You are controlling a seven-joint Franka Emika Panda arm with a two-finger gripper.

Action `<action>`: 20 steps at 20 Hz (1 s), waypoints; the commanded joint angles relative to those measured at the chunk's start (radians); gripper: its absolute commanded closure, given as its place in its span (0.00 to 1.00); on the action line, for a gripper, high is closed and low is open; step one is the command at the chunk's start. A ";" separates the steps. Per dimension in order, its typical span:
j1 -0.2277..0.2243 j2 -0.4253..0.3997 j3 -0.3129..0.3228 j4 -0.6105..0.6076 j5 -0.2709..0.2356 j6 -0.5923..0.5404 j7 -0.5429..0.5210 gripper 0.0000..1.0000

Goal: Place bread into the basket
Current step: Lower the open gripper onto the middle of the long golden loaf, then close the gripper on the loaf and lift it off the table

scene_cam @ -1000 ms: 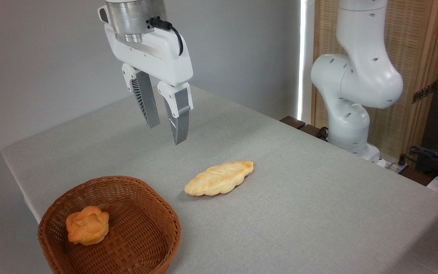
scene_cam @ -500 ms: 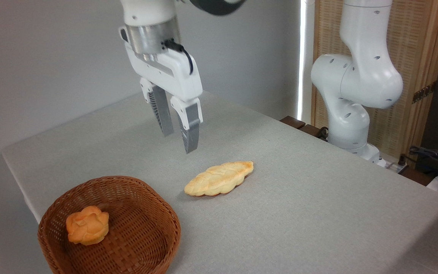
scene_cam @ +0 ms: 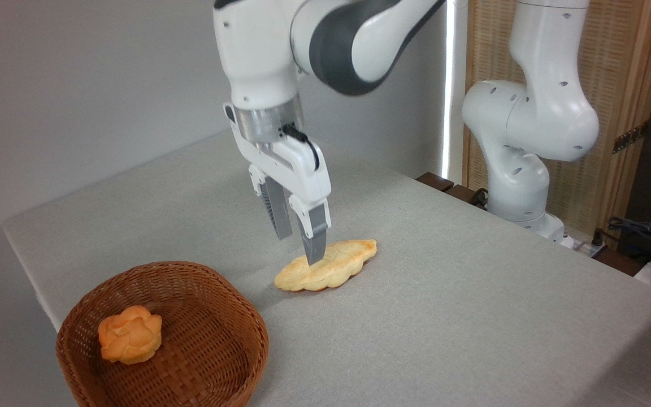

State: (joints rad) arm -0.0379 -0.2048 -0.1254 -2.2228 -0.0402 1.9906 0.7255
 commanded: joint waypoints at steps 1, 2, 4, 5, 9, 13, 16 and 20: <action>-0.002 -0.016 -0.017 -0.078 0.022 0.060 0.015 0.00; -0.002 -0.013 -0.017 -0.084 0.023 0.063 0.015 0.00; -0.002 -0.010 -0.031 -0.110 0.046 0.070 0.015 0.00; -0.002 -0.010 -0.046 -0.124 0.081 0.076 0.014 0.00; -0.002 -0.010 -0.059 -0.147 0.134 0.077 0.009 0.00; -0.002 -0.010 -0.059 -0.147 0.134 0.077 0.008 0.35; -0.002 -0.010 -0.059 -0.146 0.134 0.076 0.006 0.64; -0.002 -0.007 -0.059 -0.146 0.134 0.070 0.006 0.76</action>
State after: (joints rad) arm -0.0384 -0.2030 -0.1870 -2.3478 0.0868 2.0523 0.7269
